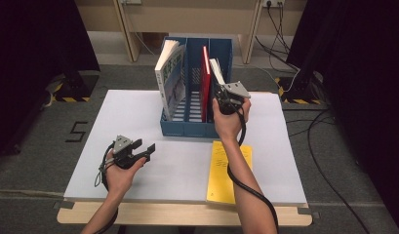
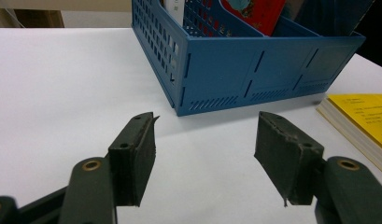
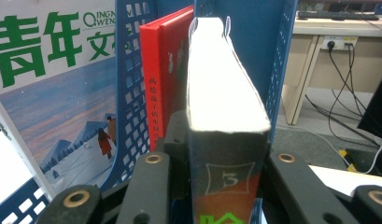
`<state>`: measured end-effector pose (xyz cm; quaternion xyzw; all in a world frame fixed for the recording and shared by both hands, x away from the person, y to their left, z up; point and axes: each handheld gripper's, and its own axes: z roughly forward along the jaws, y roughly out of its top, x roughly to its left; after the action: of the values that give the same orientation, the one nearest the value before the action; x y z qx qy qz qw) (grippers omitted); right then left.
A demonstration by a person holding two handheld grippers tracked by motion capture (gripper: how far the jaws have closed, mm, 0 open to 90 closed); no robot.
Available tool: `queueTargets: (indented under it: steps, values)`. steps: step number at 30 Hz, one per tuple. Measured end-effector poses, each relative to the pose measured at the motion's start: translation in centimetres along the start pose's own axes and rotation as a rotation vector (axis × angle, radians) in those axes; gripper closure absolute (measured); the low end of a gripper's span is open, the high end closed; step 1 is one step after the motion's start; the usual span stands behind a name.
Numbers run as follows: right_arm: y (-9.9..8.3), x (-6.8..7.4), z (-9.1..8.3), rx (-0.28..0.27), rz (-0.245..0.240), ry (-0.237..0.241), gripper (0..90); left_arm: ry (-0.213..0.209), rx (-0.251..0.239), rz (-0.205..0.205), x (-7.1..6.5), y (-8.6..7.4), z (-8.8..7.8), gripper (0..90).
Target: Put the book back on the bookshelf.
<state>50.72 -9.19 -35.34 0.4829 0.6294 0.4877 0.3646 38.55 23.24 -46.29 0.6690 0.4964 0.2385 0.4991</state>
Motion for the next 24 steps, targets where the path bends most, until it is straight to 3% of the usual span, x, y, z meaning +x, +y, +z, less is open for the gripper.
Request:
queueTargets:
  steps: [5, 24]
  values:
    - [0.7, 0.0, -0.9, -0.027, -0.003, -0.003, 69.4, -0.004, 0.002, -0.001, -0.1, 0.0, 0.0, 37.5]
    - [1.8, 0.0, -0.4, 0.045, -0.008, -0.005, 69.3, -0.003, 0.008, 0.0, -0.2, -0.2, 0.1, 37.3]
